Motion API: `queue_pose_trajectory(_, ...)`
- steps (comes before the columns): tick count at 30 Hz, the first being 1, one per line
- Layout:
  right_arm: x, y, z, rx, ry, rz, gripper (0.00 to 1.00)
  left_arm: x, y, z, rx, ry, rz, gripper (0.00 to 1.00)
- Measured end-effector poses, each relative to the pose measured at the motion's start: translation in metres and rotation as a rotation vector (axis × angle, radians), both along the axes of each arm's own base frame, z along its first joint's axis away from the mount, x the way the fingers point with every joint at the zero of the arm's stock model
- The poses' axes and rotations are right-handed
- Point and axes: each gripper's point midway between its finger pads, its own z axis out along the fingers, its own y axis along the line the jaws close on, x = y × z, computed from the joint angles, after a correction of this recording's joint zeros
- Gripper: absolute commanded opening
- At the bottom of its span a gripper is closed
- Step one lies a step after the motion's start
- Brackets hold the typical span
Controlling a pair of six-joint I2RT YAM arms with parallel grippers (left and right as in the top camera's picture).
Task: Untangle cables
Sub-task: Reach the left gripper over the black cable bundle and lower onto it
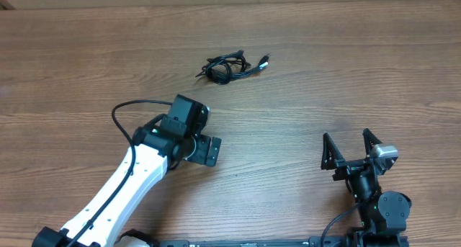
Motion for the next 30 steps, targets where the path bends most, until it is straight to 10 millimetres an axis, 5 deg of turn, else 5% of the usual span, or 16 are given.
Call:
queue_pose_trajectory(4,0.0,0.0,0.0,0.0,0.0,0.0,1.0,0.005,-0.009,0.024,-0.022,-0.014,-0.029,1.0)
queue_pose_trajectory(11,0.0,0.0,0.0,0.0,0.0,0.0,1.0,0.016,-0.054,0.057,-0.096,-0.126,-0.152,1.0)
queue_pose_trajectory(18,0.0,0.0,0.0,0.0,0.0,0.0,1.0,0.069,-0.055,0.087,-0.065,-0.39,-0.095,1.0)
queue_pose_trajectory(30,0.0,0.0,0.0,0.0,0.0,0.0,1.0,0.081,-0.048,0.077,0.064,-0.429,-0.197,0.99)
